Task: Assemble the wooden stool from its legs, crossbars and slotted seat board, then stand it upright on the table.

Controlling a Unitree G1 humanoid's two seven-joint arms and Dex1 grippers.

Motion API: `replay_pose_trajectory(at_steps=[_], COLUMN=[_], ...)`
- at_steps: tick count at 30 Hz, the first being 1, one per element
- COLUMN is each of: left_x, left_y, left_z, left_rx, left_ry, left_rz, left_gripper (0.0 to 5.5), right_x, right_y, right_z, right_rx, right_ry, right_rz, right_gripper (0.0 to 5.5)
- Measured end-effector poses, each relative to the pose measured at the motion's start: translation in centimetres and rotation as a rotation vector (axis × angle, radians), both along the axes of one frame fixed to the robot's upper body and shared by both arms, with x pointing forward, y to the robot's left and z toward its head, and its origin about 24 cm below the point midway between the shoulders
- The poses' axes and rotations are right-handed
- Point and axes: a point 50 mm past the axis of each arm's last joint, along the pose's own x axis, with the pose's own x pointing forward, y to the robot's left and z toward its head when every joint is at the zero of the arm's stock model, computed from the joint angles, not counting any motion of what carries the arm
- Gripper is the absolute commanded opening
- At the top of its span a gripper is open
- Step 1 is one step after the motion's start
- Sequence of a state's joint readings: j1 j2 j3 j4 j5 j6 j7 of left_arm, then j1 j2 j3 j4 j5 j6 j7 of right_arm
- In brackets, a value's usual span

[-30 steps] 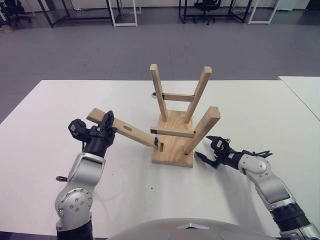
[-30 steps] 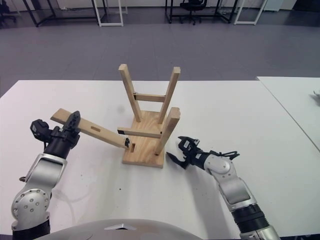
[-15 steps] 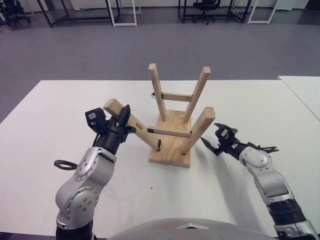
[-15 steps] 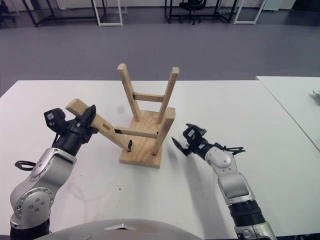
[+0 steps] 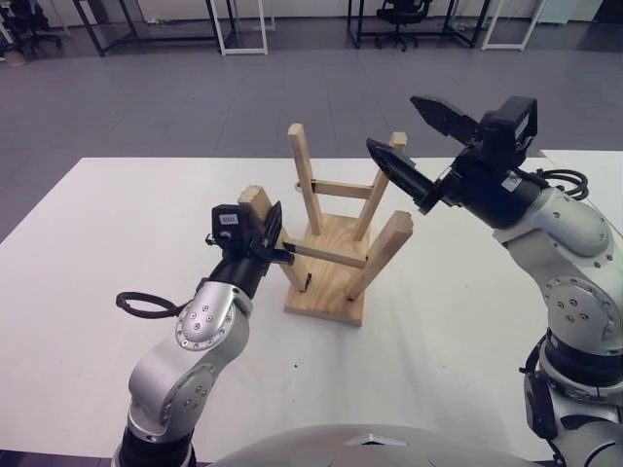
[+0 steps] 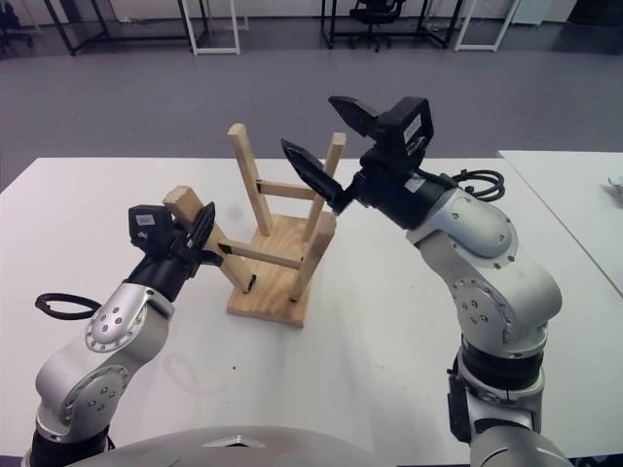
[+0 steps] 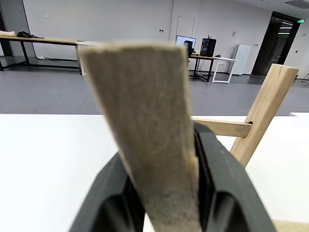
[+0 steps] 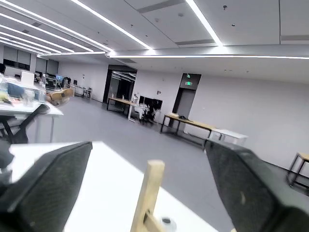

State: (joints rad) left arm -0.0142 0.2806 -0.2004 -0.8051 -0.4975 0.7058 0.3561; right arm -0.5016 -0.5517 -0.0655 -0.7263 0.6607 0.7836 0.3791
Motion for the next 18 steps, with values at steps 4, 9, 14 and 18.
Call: replay_pose_trajectory(at_steps=[4, 9, 14, 18], left_x=[0.7, 1.3, 2.6, 3.1], left_y=[-0.9, -1.4, -2.2, -2.8], left_z=[-0.2, -0.4, -0.6, -0.7], left_rx=[0.08, 0.061, 0.06, 0.085], left_ry=[-0.038, -0.041, -0.034, -0.041], left_rz=[-0.002, 0.019, 0.027, -0.01], left_gripper=[1.17, 1.18, 1.18, 1.18], right_x=[1.0, 2.8, 3.2, 3.9], right_y=[2.7, 7.4, 9.1, 9.1], right_z=[-0.8, -4.1, -8.7, -9.4], right_rx=[-0.271, -0.665, -0.949, -0.934], right_ry=[-0.048, -0.116, -0.201, -0.269], right_rz=[-0.089, -0.111, -0.1, -0.161], right_gripper=[4.3, 4.3, 4.3, 4.3])
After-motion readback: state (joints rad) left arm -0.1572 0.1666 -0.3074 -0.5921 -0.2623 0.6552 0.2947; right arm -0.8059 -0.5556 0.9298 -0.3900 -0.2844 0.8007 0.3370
